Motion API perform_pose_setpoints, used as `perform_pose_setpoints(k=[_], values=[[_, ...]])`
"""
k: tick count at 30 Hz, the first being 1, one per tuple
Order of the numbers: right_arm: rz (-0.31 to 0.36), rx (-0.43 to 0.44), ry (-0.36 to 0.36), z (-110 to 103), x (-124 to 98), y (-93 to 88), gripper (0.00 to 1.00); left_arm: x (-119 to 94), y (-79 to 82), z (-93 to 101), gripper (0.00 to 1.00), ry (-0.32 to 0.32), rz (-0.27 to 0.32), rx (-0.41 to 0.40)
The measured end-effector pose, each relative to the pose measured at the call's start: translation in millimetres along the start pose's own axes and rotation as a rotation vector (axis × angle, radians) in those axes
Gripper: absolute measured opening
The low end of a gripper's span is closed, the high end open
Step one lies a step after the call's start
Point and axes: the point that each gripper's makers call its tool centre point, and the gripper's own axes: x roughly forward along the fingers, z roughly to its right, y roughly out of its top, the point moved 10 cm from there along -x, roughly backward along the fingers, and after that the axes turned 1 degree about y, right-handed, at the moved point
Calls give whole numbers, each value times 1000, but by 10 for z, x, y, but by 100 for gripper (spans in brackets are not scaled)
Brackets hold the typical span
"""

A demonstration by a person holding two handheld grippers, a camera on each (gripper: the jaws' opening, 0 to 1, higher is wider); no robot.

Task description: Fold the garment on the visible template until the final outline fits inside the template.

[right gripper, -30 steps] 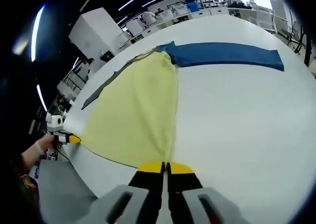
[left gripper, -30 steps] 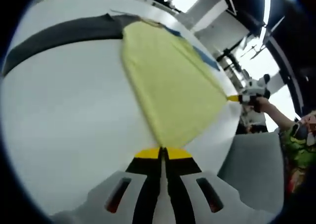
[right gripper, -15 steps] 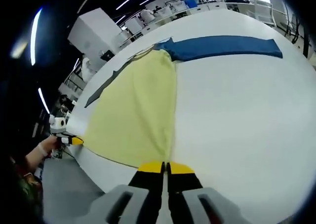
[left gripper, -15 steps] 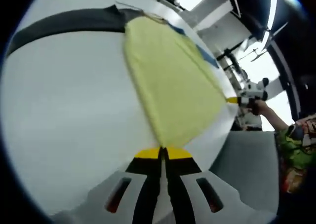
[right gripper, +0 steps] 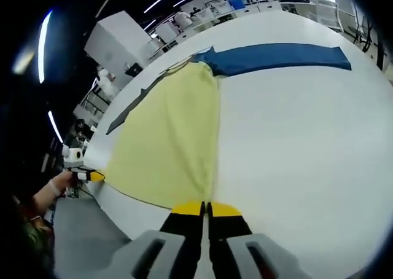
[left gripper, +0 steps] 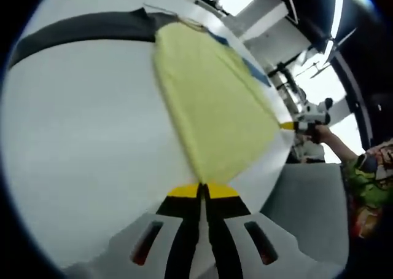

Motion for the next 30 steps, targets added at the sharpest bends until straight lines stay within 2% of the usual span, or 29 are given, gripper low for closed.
perform_pose_setpoints(k=[2, 3, 4, 5, 8, 10, 11, 12, 13, 15, 16, 17, 18, 19, 20, 22, 26, 27, 30], values=[[-1, 2, 1, 2, 6, 9, 0, 21, -61, 315, 0, 0, 4, -9], [0, 3, 2, 4, 5, 8, 0, 27, -73, 399, 0, -1, 7, -5], [-1, 2, 3, 5, 8, 9, 0, 48, -91, 626, 0, -1, 10, -3], [-2, -6, 4, -1, 3, 2, 0, 45, -87, 592, 0, -33, 12, -17], [-7, -48, 21, -12, 14, 16, 0, 4, -55, 340, 1, -43, 19, 6], [5, -56, 40, -37, -2, 32, 8, -28, -33, 296, 3, -40, 21, 29], [34, -96, 45, -54, -14, 52, 15, -57, -11, 265, 4, -37, 28, 63], [27, -100, 33, -62, -35, 42, 18, -31, -45, 320, 6, -23, 28, 69], [30, -122, 24, -55, -44, 47, 20, -56, -36, 253, 9, -41, 36, 67], [41, -146, 14, -70, -66, 48, 23, -136, -5, 65, 17, -34, 44, 84], [61, -162, 15, -80, -82, 65, 27, -142, 5, 28, 21, -5, 64, 126], [80, -174, 16, -101, -98, 74, 35, -174, 32, -16, 24, 5, 79, 151], [93, -184, 5, -97, -111, 94, 43, -306, 146, -338, 29, 5, 112, 171], [100, -202, -1, -88, -115, 107, 51, -322, 188, -386, 33, 14, 138, 201], [105, -230, -18, -61, -117, 124, 60, -310, 246, -415, 40, 33, 175, 261], [119, -255, -52, -26, -130, 154, 70, -345, 290, -406, 50, 67, 197, 302], [151, -245, -64, 18, -167, 225, 79, -382, 367, -304, 65, 102, 252, 364], [167, -251, -71, 21, -181, 253, 82, -397, 408, -261, 71, 115, 276, 413], [210, -295, -118, 83, -206, 336, 96, -424, 449, -155, 79, 134, 286, 462]])
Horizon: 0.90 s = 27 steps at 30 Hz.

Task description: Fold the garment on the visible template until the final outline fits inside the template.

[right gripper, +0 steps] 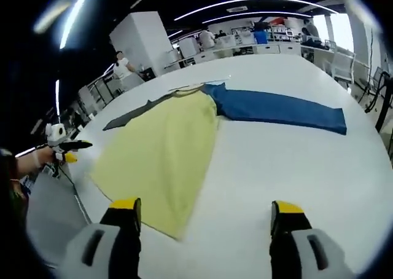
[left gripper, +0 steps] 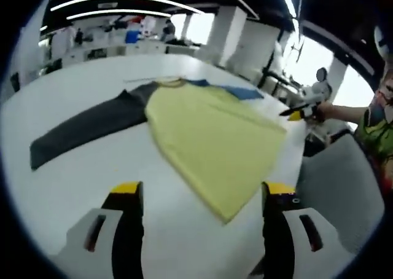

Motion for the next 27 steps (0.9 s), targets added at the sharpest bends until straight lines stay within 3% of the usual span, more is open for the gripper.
perform_pose_setpoints(k=[5, 9, 16, 27], values=[[49, 0, -36, 92, -35, 86, 100, -23, 124, 42, 93, 38, 56, 29], [43, -12, -59, 208, -23, 122, 100, -17, 134, 49, 98, 48, 48, 41], [29, -36, -76, 306, -51, 189, 99, -14, 137, 90, 96, 77, 54, 43], [53, -39, -143, 816, -28, 400, 94, -49, 136, 88, 93, 109, 72, 28]])
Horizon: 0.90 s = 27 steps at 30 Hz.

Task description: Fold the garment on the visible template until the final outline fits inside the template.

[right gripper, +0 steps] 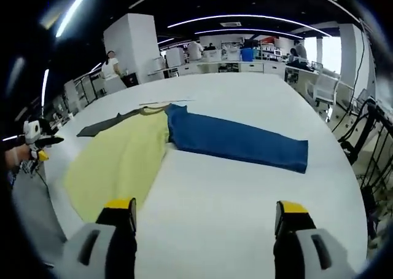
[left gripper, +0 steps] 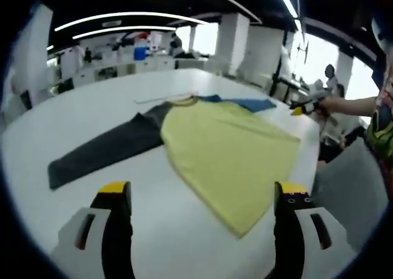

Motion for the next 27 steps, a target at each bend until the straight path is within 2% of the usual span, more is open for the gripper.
perform_pose_setpoints(k=[7, 11, 16, 19, 22, 24, 27], values=[[23, 34, -58, 277, 7, 72, 90, -8, -68, -65, 90, 18, -8, -14], [4, 14, -94, 442, 32, 93, 89, -30, -100, -94, 89, 25, -22, -13], [0, 65, -125, 672, 96, 149, 84, -98, -141, -110, 85, 43, -32, -25], [-13, 82, -142, 737, 113, 168, 77, -125, -149, -124, 85, 55, -35, -36], [1, 110, -157, 907, 177, 203, 74, -162, -145, -133, 83, 69, -34, -35], [9, 118, -172, 844, 173, 230, 70, -189, -143, -131, 81, 75, -38, -39], [13, 131, -199, 945, 224, 202, 59, -248, -145, -141, 80, 96, -41, -40]])
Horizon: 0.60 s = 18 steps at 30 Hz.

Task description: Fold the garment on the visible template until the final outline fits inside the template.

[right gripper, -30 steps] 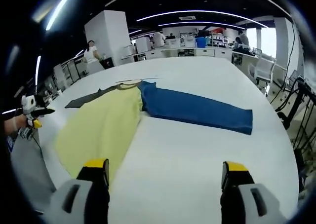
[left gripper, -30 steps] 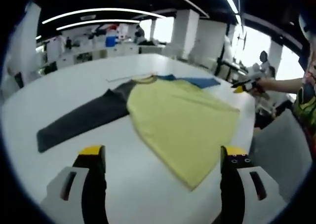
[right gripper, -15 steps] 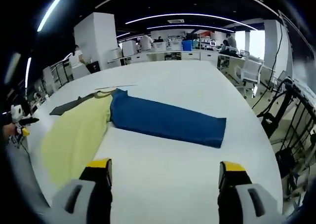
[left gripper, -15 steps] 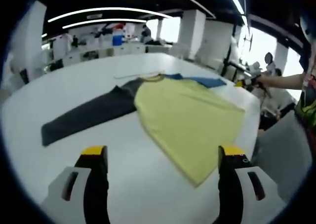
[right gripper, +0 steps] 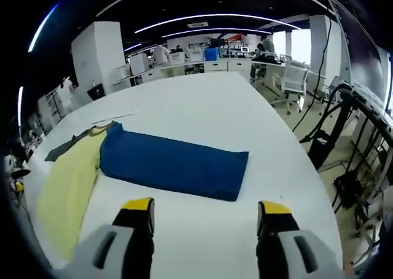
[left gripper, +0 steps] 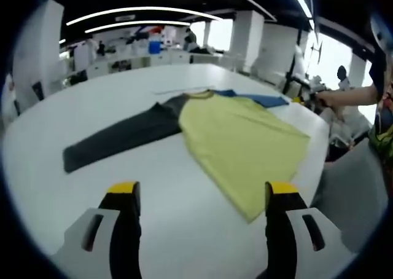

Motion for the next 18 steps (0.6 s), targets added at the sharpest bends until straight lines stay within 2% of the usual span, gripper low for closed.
perform_pose_setpoints(k=[3, 6, 7, 13, 18], values=[[0, 42, -16, 17, 37, 0, 52, -49, 6, -7, 79, 16, -7, -6], [-11, 94, -33, 45, 83, 27, 36, -74, -4, -22, 78, 30, -8, -8], [-11, 113, -40, 42, 87, 18, 34, -78, -9, -17, 77, 30, -8, -11], [-14, 164, -67, 240, 241, 74, 23, -66, -54, 62, 76, 28, -19, -28], [-21, 217, -72, 261, 272, 41, 19, -61, -84, 63, 75, 25, -33, -36]])
